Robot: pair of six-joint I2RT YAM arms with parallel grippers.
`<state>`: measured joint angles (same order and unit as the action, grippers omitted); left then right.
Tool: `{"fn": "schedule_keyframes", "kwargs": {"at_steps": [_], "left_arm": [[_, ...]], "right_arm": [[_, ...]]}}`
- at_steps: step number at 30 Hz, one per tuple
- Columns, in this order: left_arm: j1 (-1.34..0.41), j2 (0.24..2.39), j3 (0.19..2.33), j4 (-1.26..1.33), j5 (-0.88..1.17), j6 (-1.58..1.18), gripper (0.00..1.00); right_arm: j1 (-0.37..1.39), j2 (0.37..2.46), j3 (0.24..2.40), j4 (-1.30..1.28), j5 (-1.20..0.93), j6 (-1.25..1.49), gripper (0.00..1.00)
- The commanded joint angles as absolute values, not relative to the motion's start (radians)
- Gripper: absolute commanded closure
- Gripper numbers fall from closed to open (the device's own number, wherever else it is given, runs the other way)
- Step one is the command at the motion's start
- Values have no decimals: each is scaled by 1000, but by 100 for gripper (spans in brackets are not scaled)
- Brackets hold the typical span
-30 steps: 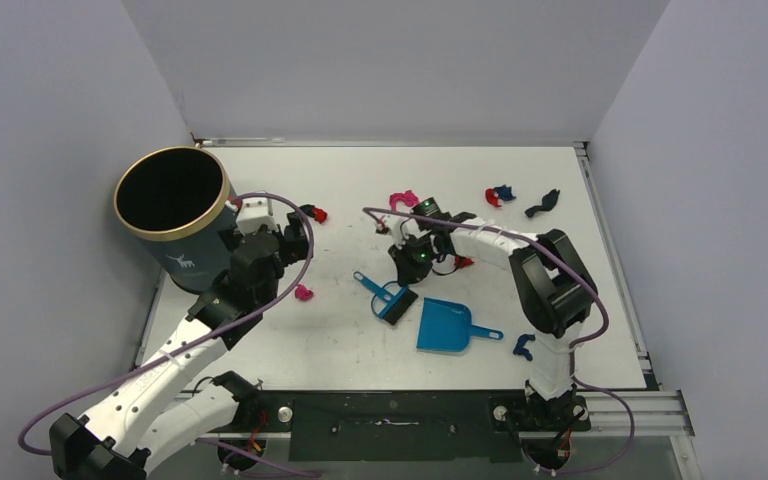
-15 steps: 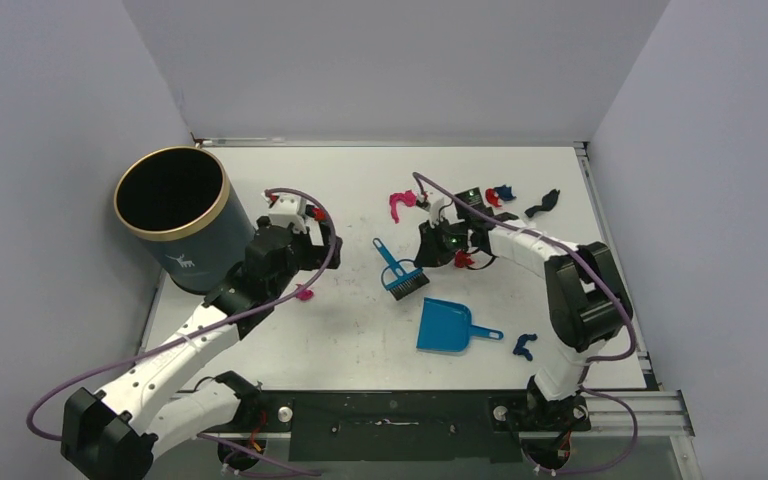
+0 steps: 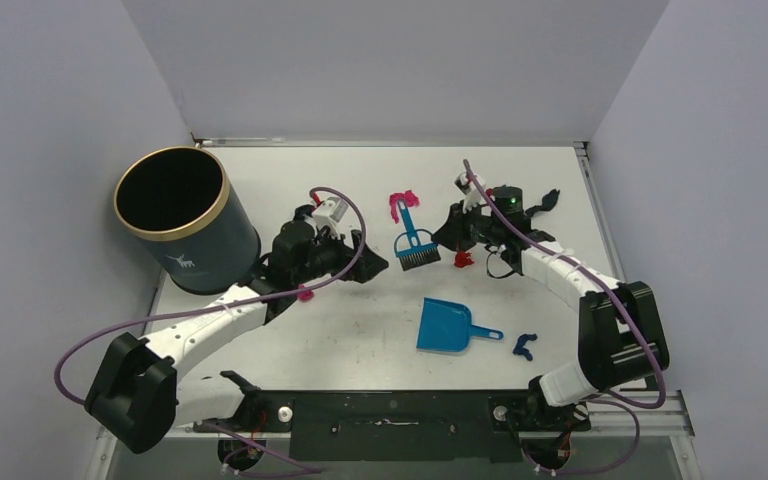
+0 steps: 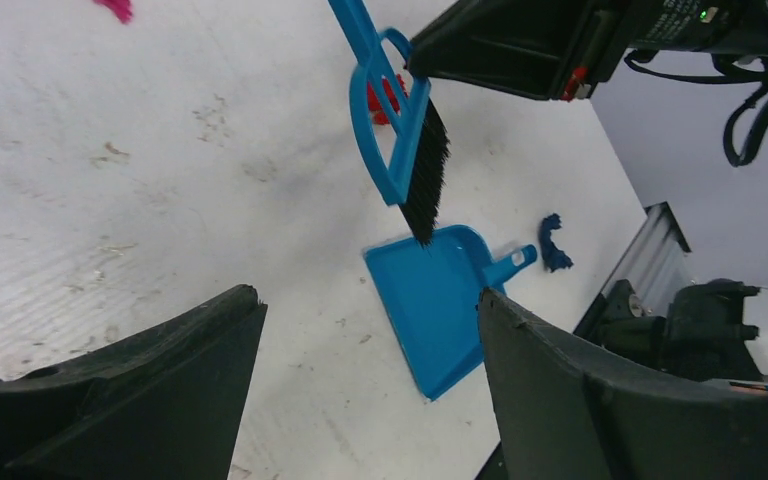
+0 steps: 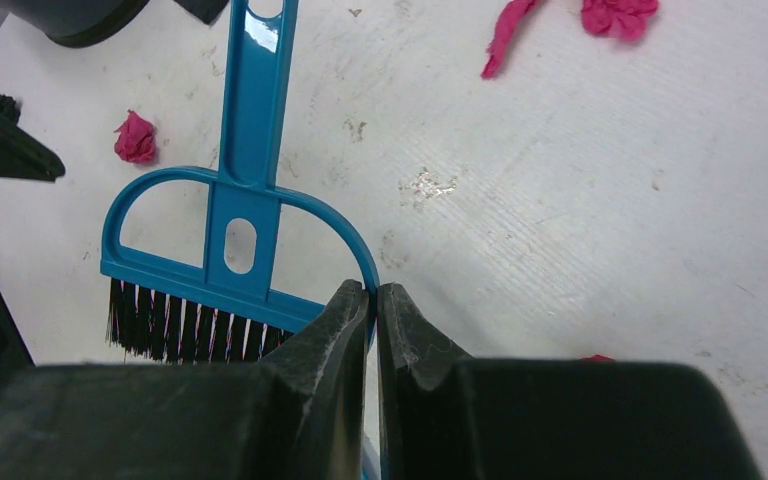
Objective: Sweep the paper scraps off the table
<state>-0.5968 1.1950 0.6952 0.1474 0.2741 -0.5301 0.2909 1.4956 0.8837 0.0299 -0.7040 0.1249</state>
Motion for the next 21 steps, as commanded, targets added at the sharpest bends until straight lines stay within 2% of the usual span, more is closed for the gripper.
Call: {"fn": "schedule_keyframes", "kwargs": {"at_steps": [1,5,10,19,21], "left_arm": [[-608,1238,683,339,422,-629,25],[-618,1294,696,380,496,-648,34],[-627,1335,699,413,509,-667,40],[-635,1364,707,438,516,-673,43],[-634,1375,709,445,476,-671,38]], "right_arm": [[260,1449,848,165,-747,195,95],[252,1431,823,206,-729,238,95],[248,1411,806,230,-708,264,95],[250,1426,796,249,-733,287,95],[253,1441,792,254,-735,294,95]]}}
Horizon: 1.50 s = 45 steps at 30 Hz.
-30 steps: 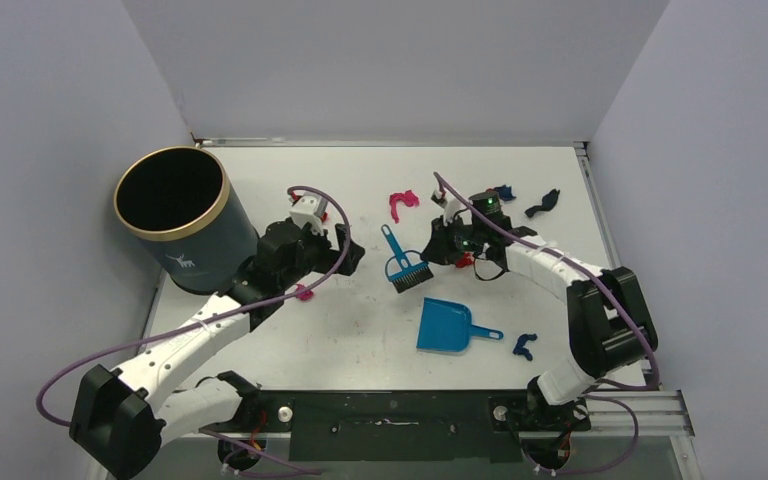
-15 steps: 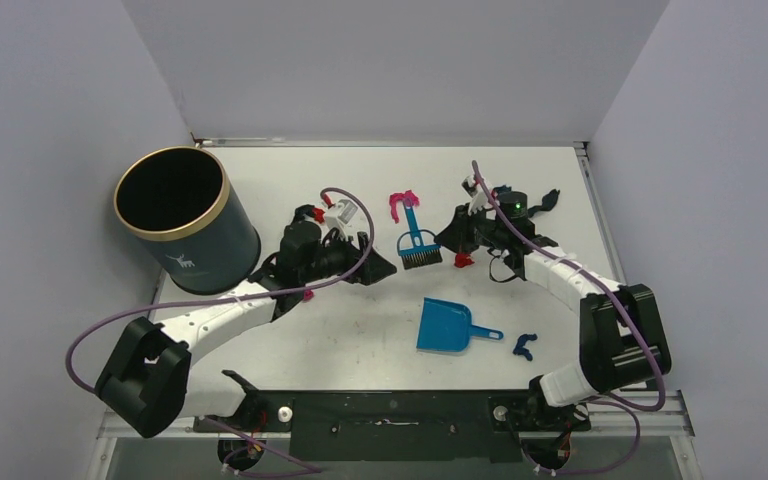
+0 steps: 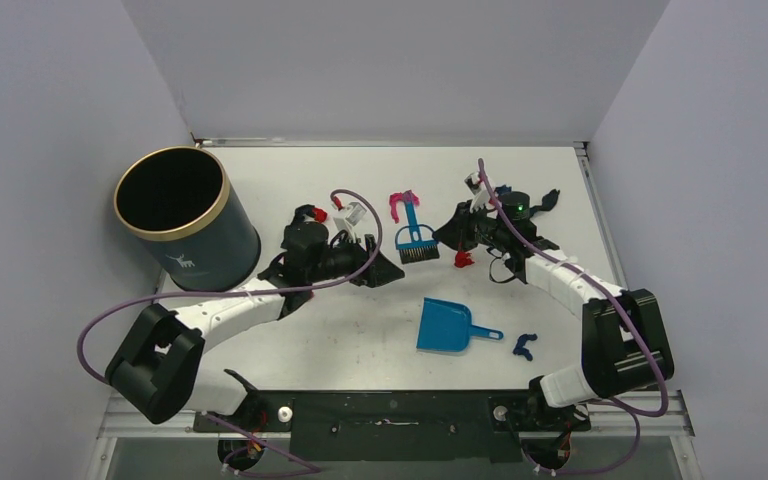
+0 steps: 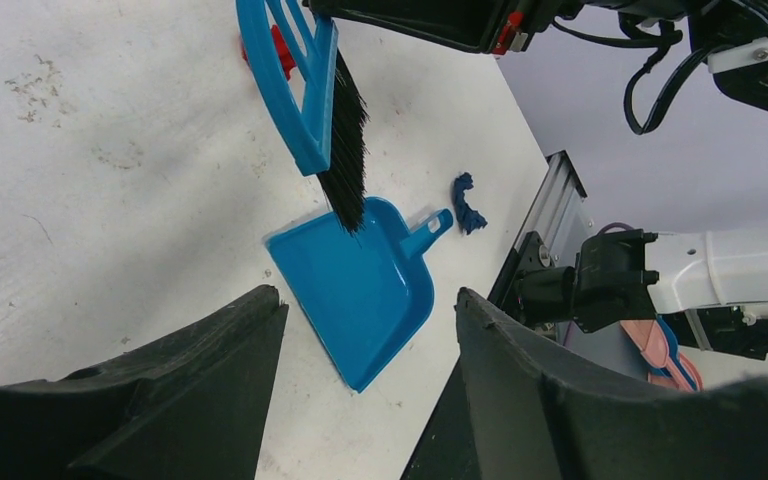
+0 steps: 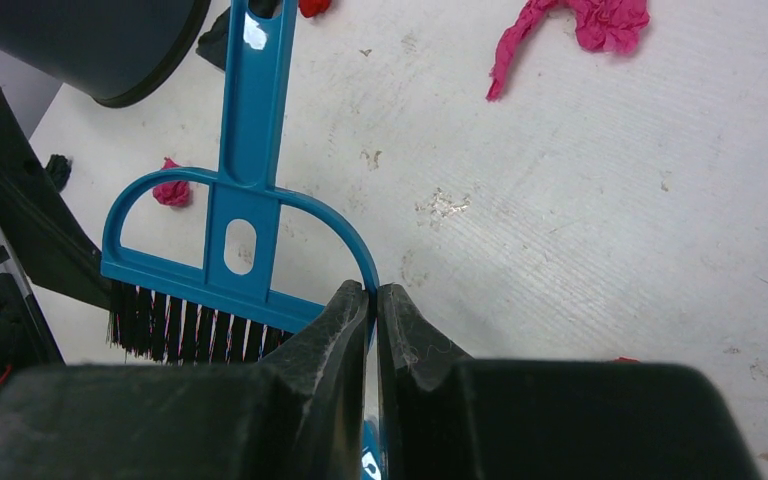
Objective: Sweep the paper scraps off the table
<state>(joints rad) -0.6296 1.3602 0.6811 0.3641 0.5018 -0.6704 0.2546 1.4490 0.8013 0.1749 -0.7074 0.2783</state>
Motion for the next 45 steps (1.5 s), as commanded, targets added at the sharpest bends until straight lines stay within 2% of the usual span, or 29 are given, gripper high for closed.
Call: {"fn": "schedule_keyframes", "kwargs": {"at_steps": [1,3,6,12,20,23,29,32,33,37,45], "left_arm": [[-632,1385,715,443,453,-670,36],[-603,1411,727,451,454,-690,37],[-557,1443,716,518,499,-751,49],[-545,1470,693,634,575,-797,60],[-545,1504,699,635,581,-818,63],[-545,1518,709,628,600,-826,77],[-568,1503,718,607,608,-807,92],[-584,1478,746,493,563,-725,100],[-591,1470,758,444,545,-689,100],[-612,1451,808,295,516,-589,100],[-614,1385,917,-79,459,-331,100]], "right_arm": [[255,1455,794,252,-739,295,95],[258,1477,807,239,-739,301,95],[266,1491,814,241,-751,303,95],[293,1509,833,192,-701,271,95],[351,1538,851,175,-703,260,95],[377,1539,852,174,-700,252,95],[373,1563,855,168,-692,243,94],[365,1573,866,159,-723,234,89],[362,1574,868,156,-738,232,86],[349,1567,889,118,-789,190,60],[286,1535,988,-106,-967,-44,31]]}}
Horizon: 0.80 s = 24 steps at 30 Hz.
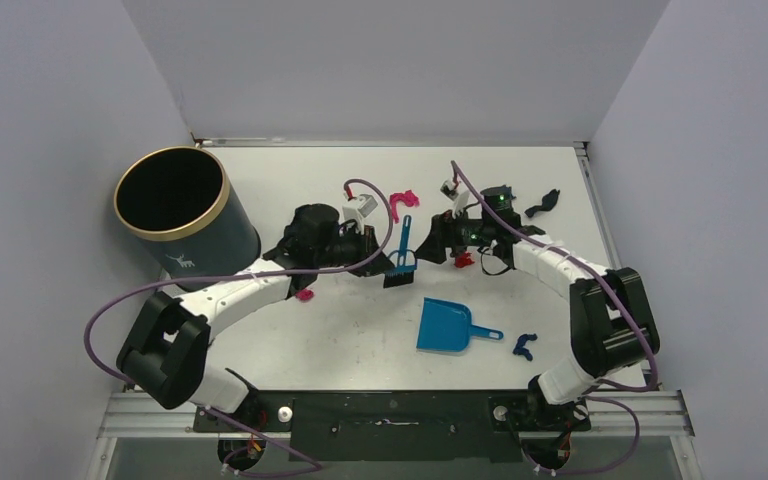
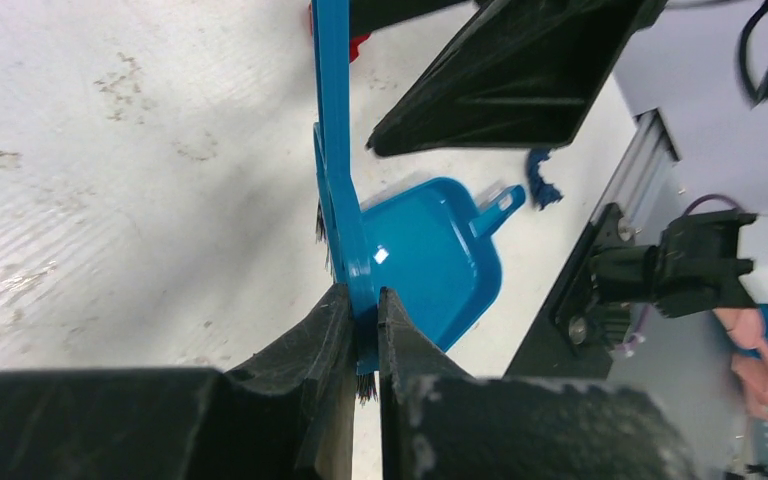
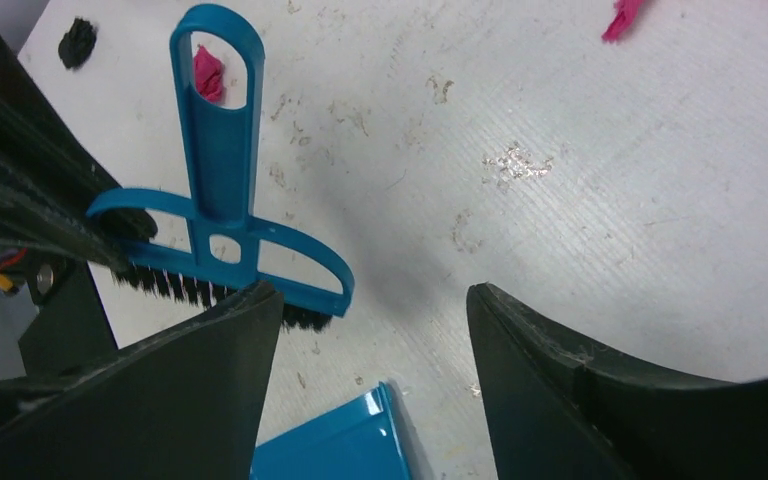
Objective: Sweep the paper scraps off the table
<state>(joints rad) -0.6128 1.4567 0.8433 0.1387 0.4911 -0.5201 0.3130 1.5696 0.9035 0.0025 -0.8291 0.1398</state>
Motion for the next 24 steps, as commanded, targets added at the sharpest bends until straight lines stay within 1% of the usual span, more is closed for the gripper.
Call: {"fn": "schedule_keyframes", "kwargs": {"at_steps": [1,3,4,6,10,14,18,24], "left_arm": [[-614,1368,918,-115,453,-298,100],[-617,1332,909,-185,427,-244,100],[-624,1314,905,-213,409,-219,100],[-648,1291,906,-264,390,-151,100],[-699,1281,928,-337,457,-80,100],[-718,1289,938,-356,532,-67,100],[-748,1290,925,-350,605,-56,100],[-797,1306,919,-378,595,-36,100]], "right_arm": [[278,1528,1001,-147,-989,-93,29],[264,1519,1036,-260,-1032,-216,23],[261,1514,1057,-319,-1049,-271,22],[259,1503,1097,-406,-1057,-334,21],[259,1447,1121,-549,-1071,-476,18],[259,1368,1071,-546,-1034,-492,12],[259,1327,997,-509,-1041,-491,9],[255,1339,947,-475,-1094,-486,7]]}}
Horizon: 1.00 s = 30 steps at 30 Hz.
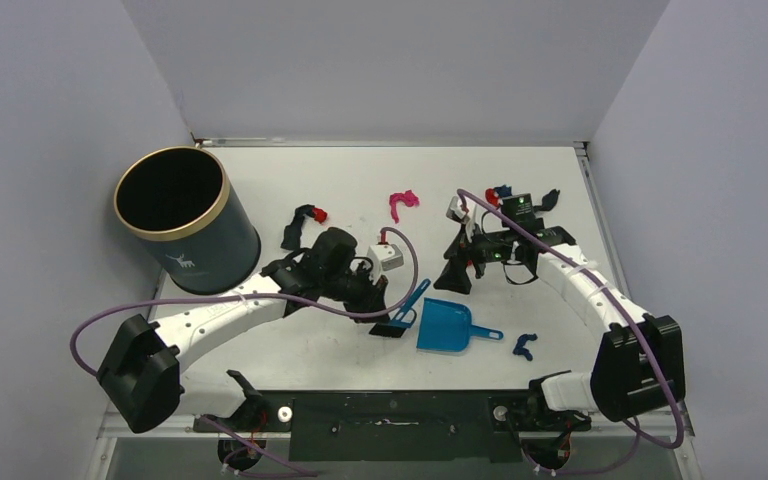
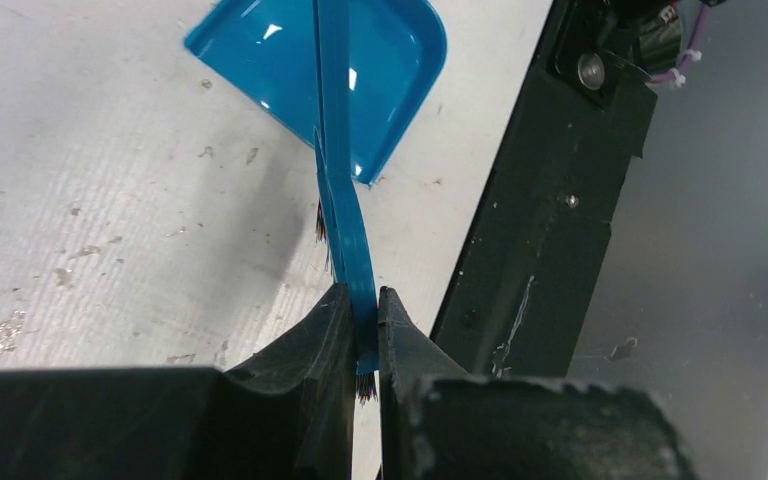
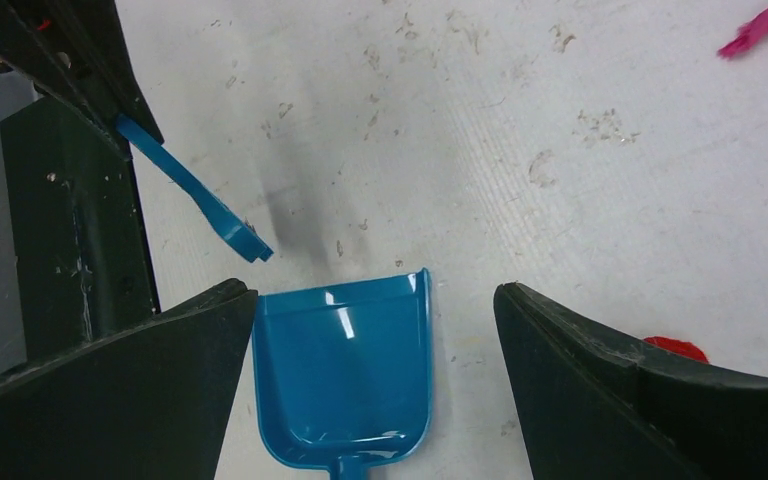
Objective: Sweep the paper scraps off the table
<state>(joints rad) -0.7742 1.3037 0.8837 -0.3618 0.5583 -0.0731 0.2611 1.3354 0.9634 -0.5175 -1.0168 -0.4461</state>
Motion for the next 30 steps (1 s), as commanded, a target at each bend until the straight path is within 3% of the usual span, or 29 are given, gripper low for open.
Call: {"fn": "schedule_keyframes", "kwargs": {"at_steps": [1,18,24,30], "left_arm": [[-798,1312,925,-385,593,-34,100],[-813,1277,905,-343,704,-49,100],[-816,1303,910,-350,714,-46,100],[-816,1304,905,-329,747,-56,100]], "right_arm": [[254,1340,948,-482,-1103,-496,7],[228,1405,1009,-669,-1214,-711,15],[230,1421,1032,-851,-1284,-912,17],[298,1409,1021,-930,-1276,-1042,26]]}}
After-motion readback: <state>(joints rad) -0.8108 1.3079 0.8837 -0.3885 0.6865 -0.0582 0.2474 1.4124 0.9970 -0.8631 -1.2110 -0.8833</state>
